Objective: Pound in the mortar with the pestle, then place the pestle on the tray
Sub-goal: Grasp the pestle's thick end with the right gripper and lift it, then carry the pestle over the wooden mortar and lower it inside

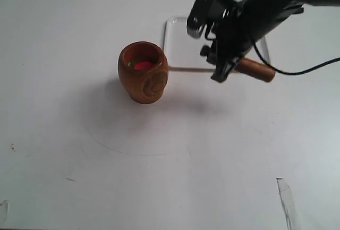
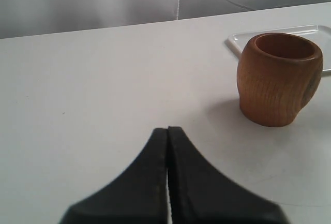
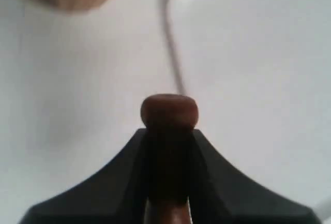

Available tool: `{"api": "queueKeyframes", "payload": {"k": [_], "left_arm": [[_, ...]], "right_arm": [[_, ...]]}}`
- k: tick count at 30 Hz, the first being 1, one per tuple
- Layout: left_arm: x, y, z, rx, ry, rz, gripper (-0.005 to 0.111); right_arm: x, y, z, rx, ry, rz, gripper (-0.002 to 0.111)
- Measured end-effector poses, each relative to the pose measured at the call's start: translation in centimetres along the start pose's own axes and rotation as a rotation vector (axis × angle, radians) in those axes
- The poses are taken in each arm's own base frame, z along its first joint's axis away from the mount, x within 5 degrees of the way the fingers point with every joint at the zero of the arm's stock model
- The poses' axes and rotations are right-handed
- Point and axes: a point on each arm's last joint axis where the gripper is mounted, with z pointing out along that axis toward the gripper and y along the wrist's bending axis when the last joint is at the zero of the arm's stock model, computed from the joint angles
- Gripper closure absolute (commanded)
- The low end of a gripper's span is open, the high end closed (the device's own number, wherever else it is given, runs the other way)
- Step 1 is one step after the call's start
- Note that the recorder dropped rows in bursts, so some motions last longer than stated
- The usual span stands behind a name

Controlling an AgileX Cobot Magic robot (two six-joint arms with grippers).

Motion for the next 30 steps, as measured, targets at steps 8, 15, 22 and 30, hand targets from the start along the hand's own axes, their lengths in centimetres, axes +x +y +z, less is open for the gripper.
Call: {"api": "queueKeyframes", "payload": {"k": [8,15,22,30], "left_arm": [[0.0,0.0,0.0,0.0,0.0,0.0,0.107],[0.0,0.0,0.0,0.0,0.0,0.0,0.107],[0.0,0.0,0.0,0.0,0.0,0.0,0.107],[0.0,0.0,0.0,0.0,0.0,0.0,0.107]], "right_arm": [[-4.8,-0.9,-8.1,0.219,-0.526,0.204,0.108],[-9.1,2.7,-9.4,0.105,-0.814,0.165,0.108],[-9.2,2.6,-8.4,0.115,-0.806,0.166,0.108],[-5.0,-1.8,-10.3,0.675,-0.463,0.389,0.108]]}}
